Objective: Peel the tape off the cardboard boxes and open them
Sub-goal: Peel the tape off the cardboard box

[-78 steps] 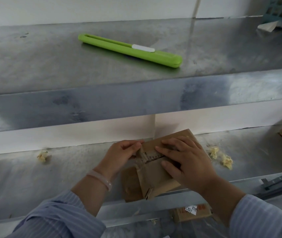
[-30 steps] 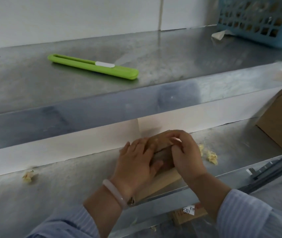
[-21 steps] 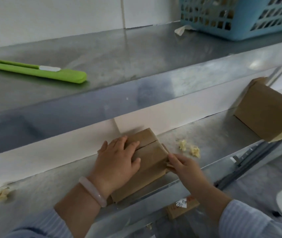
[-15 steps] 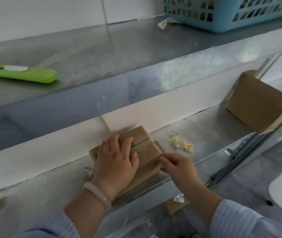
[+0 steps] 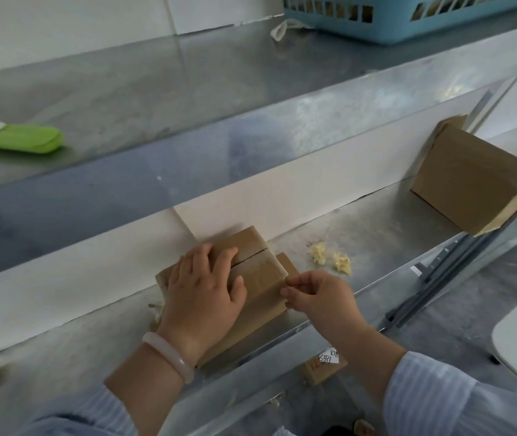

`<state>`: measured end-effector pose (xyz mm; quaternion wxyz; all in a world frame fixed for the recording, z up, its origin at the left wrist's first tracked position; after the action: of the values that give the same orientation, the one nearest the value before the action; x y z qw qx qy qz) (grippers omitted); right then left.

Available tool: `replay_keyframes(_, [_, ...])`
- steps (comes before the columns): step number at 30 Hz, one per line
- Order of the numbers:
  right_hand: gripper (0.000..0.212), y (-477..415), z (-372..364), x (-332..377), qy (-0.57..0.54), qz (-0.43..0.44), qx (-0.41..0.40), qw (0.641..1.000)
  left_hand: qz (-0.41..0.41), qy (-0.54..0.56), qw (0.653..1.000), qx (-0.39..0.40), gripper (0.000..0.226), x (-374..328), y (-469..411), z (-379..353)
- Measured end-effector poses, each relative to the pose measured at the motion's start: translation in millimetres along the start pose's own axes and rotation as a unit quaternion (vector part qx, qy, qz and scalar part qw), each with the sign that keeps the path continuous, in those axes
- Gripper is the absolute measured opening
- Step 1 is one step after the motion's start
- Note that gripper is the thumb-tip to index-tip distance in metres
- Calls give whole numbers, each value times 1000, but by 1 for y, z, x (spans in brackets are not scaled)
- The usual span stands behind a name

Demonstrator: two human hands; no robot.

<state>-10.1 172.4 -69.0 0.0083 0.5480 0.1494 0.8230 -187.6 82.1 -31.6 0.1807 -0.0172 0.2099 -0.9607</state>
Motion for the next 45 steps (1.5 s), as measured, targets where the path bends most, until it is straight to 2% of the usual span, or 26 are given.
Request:
replay_keyframes(2, [9, 1, 3, 2, 20, 6, 8, 1000, 1, 0, 1000, -4, 52, -1, 0, 0])
replay_keyframes(6, [8, 3, 14, 15, 132, 69, 22, 989, 2, -3, 1000, 0, 53, 0, 0, -1])
replay_keyframes(9, [9, 3, 18, 17, 139, 107, 6, 984, 1, -5, 1000, 1, 54, 0, 1, -1])
replay_keyframes(11, [11, 5, 17, 16, 89, 98, 7, 991, -2, -6, 1000, 0, 54, 2, 1, -2])
replay_keyframes(15, [12, 2, 21, 21, -84, 37, -4, 996, -8, -10, 1000, 0, 54, 1, 2, -1])
replay_keyframes(19, [10, -6, 18, 33, -209, -29, -13, 977, -13, -6, 1000, -4, 52, 0, 2, 0])
replay_keyframes(22, [10, -16, 18, 44, -306, -75, -33, 948, -20, 1, 1000, -12, 49, 1, 3, -1])
replay_keyframes(24, [8, -25, 20, 50, -336, -88, -19, 937, -20, 7, 1000, -14, 49, 2, 4, -1])
replay_keyframes(29, [14, -28, 22, 52, -269, -17, 2, 963, -21, 8, 1000, -14, 49, 3, 5, -1])
replay_keyframes(31, [10, -25, 20, 47, -146, 42, -19, 988, -22, 17, 1000, -11, 51, 3, 5, 0])
replay_keyframes(33, [6, -21, 12, 39, -40, 75, -26, 996, -24, 28, 999, -6, 52, 4, 6, 1])
replay_keyframes(35, [9, -20, 2, 34, -51, 53, -36, 997, -28, 37, 999, -7, 52, 5, 7, 1])
replay_keyframes(37, [20, -25, -2, 29, -96, -10, -34, 995, -31, 43, 999, -6, 53, 7, 7, 0])
replay_keyframes(40, [33, -33, -2, 20, -115, -129, 47, 984, -33, 53, 998, -3, 53, 8, 6, 0])
replay_keyframes(42, [37, -35, -2, 10, -140, -204, 110, 963, -36, 63, 997, -2, 52, 7, 7, 2])
replay_keyframes(45, [33, -43, 0, 3, -248, -253, 119, 928, -41, 83, 996, 6, 51, 9, 10, 4])
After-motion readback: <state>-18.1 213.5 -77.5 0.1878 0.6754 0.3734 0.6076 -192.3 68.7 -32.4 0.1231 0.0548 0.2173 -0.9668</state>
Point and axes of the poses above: each hand's wrist, its own y-axis away from the middle knuckle, its own z-axis out of the back of the hand, x = y × z, the point moved 2 cm from there along -y, towards the middle knuckle, and after that the axes turned 15 degrees about -x, right-handed, at the moved point
